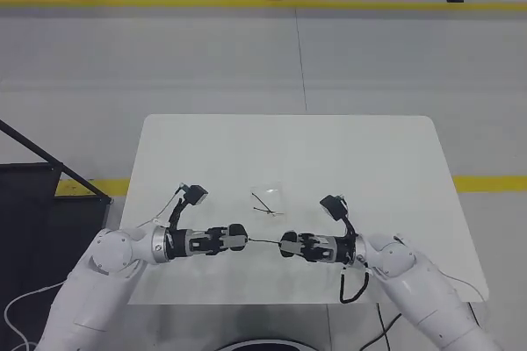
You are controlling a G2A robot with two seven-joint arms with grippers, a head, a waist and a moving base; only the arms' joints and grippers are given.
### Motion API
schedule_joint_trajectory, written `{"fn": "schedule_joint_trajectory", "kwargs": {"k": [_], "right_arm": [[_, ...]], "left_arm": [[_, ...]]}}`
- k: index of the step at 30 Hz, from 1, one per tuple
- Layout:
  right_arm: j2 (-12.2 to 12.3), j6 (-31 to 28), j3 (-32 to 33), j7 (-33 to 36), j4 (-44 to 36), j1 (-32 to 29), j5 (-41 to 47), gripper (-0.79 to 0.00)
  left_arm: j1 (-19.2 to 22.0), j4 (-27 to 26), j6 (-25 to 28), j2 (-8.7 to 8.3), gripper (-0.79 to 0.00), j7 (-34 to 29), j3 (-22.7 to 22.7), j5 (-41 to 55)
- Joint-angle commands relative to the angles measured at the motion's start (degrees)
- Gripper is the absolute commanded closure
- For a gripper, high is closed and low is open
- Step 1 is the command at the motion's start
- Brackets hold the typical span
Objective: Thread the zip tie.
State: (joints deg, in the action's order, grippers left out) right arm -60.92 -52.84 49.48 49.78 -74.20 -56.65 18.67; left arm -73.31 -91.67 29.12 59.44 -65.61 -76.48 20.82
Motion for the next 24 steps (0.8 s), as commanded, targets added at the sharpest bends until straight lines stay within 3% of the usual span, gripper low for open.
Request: {"fn": "schedule_joint_trajectory", "kwargs": {"k": [1, 8, 16, 24], "right_arm": [[0.1, -0.2, 1.1, -3.0, -0.3, -0.9, -0.7, 0.0], [0.2, -0.4, 5.7, -15.6, -4.2, -5.7, -9.6, 0.0], [-0.3, 6.0, 10.0, -33.5, -13.0, -13.0, -25.9, 0.0], [-0.3, 7.3, 10.1, -34.2, -14.1, -13.7, -27.3, 0.0]], "left_arm": [[-0.4, 0.4, 0.0, 0.07, -0.785, 1.4, 0.0, 2.1], [-1.4, 2.1, 2.0, 0.66, -0.785, 8.4, 0.9, 5.8], [-1.4, 3.0, 3.4, 2.17, -0.785, 18.1, 6.1, 5.5], [-1.3, 3.0, 2.9, 2.24, -0.785, 17.9, 6.5, 5.5]]}}
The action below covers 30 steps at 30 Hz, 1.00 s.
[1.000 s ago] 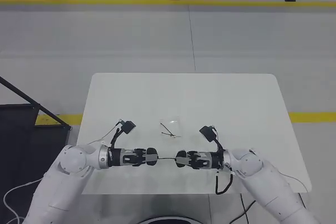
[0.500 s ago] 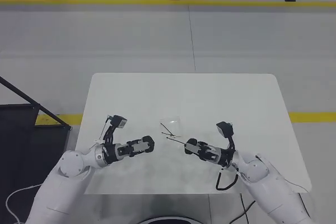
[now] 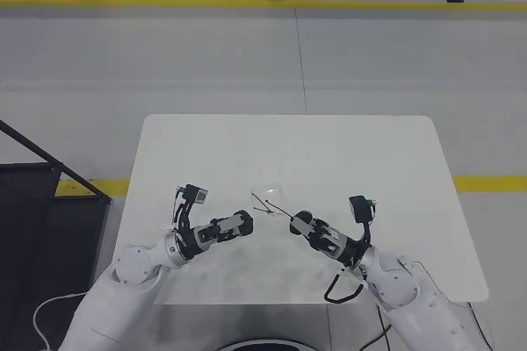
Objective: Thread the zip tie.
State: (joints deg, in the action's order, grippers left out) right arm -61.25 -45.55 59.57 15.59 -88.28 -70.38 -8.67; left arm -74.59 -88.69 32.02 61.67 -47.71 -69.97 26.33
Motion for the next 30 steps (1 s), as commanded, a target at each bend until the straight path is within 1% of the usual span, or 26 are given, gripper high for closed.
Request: {"fn": "schedule_joint_trajectory", "kwargs": {"k": [1, 7, 9, 12, 16, 22, 25, 27, 28, 30], "right_arm": [[0.0, 0.0, 0.0, 0.0, 0.0, 0.0, 0.0, 0.0], [0.0, 0.0, 0.0, 0.0, 0.0, 0.0, 0.0, 0.0], [-0.1, 1.3, -0.1, -0.2, -0.8, -0.4, -0.5, 0.0], [-0.3, 2.4, -0.4, -0.6, -1.0, -0.5, -0.4, 0.0], [-0.6, 2.8, -0.6, -0.4, -0.3, -0.3, 0.9, 0.0], [-1.0, 3.0, -0.7, 0.3, 0.3, 0.0, 1.9, 0.0], [-1.1, 3.0, -0.6, 0.4, 0.4, 0.0, 2.1, 0.0], [-1.2, 3.0, -0.6, 0.6, 0.5, 0.0, 2.4, 0.0], [-1.3, 3.1, -0.7, 0.7, 0.5, 0.1, 2.5, 0.0], [-1.4, 3.2, -0.7, 1.0, 0.5, 0.2, 2.5, 0.0]], "left_arm": [[0.0, 0.0, 0.0, 0.0, -0.785, 0.0, 0.0, 0.0], [0.0, 0.0, 0.0, 0.0, -0.785, 0.0, 0.0, 0.0], [-0.4, -0.8, 0.2, 0.19, -0.785, 2.5, 0.4, -1.7], [-0.9, -1.4, 3.4, 0.87, -0.785, 7.5, 2.3, -4.3], [-0.6, -0.8, 7.4, 1.79, -0.785, 13.7, 4.5, -9.6], [0.0, 0.6, 11.9, 3.08, -0.785, 20.3, 7.4, -13.0], [0.4, 1.6, 13.3, 3.6, -0.739, 22.2, 8.6, -14.0], [0.8, 2.4, 14.0, 3.9, -0.653, 23.2, 9.1, -14.9], [0.9, 2.9, 14.2, 4.04, -0.582, 23.8, 9.3, -15.5], [1.3, 3.7, 14.5, 4.34, -0.529, 25.3, 9.6, -17.3]]}}
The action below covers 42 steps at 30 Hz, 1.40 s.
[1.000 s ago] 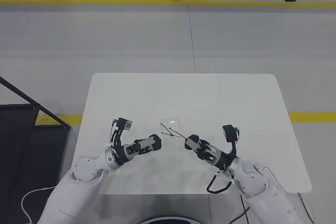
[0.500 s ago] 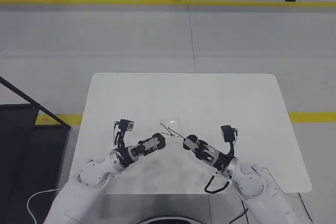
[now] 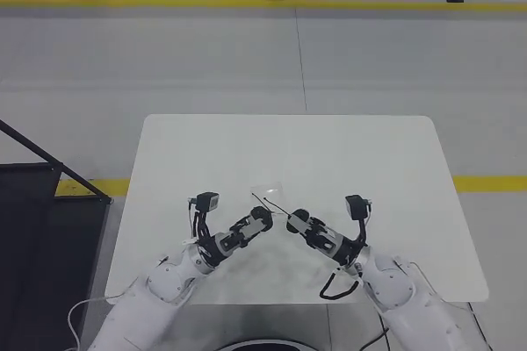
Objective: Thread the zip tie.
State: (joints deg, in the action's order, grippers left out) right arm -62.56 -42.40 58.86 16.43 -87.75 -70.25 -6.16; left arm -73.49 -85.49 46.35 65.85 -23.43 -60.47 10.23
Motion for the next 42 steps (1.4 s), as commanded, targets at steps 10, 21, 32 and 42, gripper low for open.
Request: {"fn": "schedule_joint_trajectory", "kwargs": {"k": [10, 21, 32, 42], "right_arm": [[-0.4, -0.3, 0.1, 1.2, 0.3, 0.1, 0.6, 0.0], [-0.7, -0.7, 0.6, 1.9, 0.5, -0.1, 0.6, 0.0], [-1.0, -0.8, 1.1, 2.5, 0.4, -0.4, 0.7, 0.0], [-1.3, -0.8, 1.5, 3.0, 0.3, -0.6, 0.6, 0.0]], "left_arm": [[1.3, 3.1, 1.7, 1.7, -0.308, 7.8, 2.1, -6.4], [2.3, 4.9, 3.2, 3.23, -0.191, 13.4, 3.5, -10.4], [3.0, 6.1, 3.4, 4.25, -0.182, 14.9, 4.2, -11.6], [3.7, 7.0, 3.6, 4.9, -0.166, 14.5, 4.3, -10.7]]}}
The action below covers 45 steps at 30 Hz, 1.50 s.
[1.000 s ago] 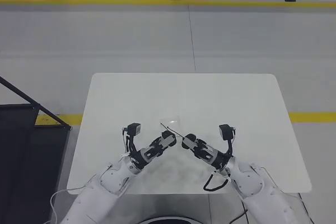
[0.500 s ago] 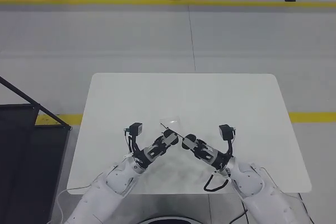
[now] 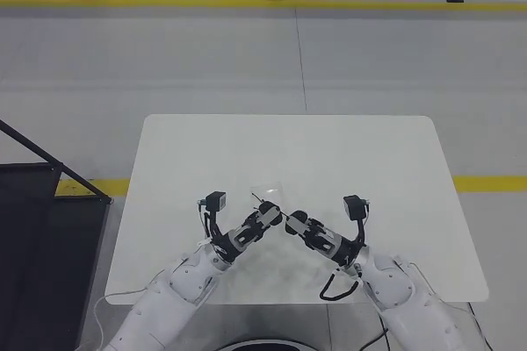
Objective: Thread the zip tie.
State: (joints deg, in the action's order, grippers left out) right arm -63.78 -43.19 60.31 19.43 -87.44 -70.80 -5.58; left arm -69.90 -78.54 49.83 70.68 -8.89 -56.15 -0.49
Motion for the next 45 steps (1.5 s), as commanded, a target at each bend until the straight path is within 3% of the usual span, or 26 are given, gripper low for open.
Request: {"fn": "schedule_joint_trajectory", "kwargs": {"k": [1, 10, 12, 14, 24, 25, 26, 27, 28, 36, 45], "right_arm": [[0.0, 0.0, 0.1, 0.1, 0.0, 0.0, -0.1, 0.0], [-0.3, 0.0, 0.3, 0.4, -0.1, -0.1, -0.2, 0.0], [-0.3, 0.0, 0.4, 0.4, -0.1, -0.2, -0.1, 0.0], [-0.3, 0.0, 0.5, 0.5, -0.1, -0.2, -0.1, 0.0], [-0.5, 0.2, 0.9, 0.8, -0.2, -0.5, -0.2, 0.0], [-0.5, 0.3, 0.9, 0.9, -0.2, -0.5, -0.2, -0.025], [-0.6, 0.5, 0.9, 0.9, -0.1, -0.5, -0.1, -0.28], [-0.6, 0.6, 1.0, 0.8, -0.1, -0.5, -0.1, -0.465], [-0.6, 0.7, 1.0, 0.8, -0.1, -0.5, -0.1, -0.779], [0.0, 1.9, 4.4, -0.1, -4.2, -2.7, -6.7, -0.785], [0.2, 17.4, 5.3, -3.6, -18.2, -7.4, -33.3, -0.785]], "left_arm": [[0.1, 0.1, 0.2, 0.14, -0.157, 0.1, 0.0, 0.0], [0.4, 0.7, 0.1, 0.73, -0.12, 0.2, 0.2, -0.5], [0.4, 0.8, 0.3, 0.84, -0.092, 0.1, 0.1, -0.5], [0.4, 0.9, 0.4, 0.94, 0.0, 0.1, 0.1, -0.6], [0.2, 1.0, 0.5, 1.33, 0.0, -0.1, -0.3, -0.9], [0.2, 1.0, 0.5, 1.37, 0.0, 0.0, -0.4, -0.9], [0.2, 1.0, 0.6, 1.41, 0.0, -0.1, -0.4, -1.0], [0.2, 1.1, 0.5, 1.43, 0.0, 0.0, -0.6, -1.1], [0.3, 1.1, 0.5, 1.45, 0.0, 0.0, -0.7, -1.2], [-0.6, -1.6, -0.1, 0.5, 0.0, 0.6, -6.5, -8.0], [-6.9, -7.6, -1.6, -2.52, 0.0, -5.8, -18.7, -9.2]]}}
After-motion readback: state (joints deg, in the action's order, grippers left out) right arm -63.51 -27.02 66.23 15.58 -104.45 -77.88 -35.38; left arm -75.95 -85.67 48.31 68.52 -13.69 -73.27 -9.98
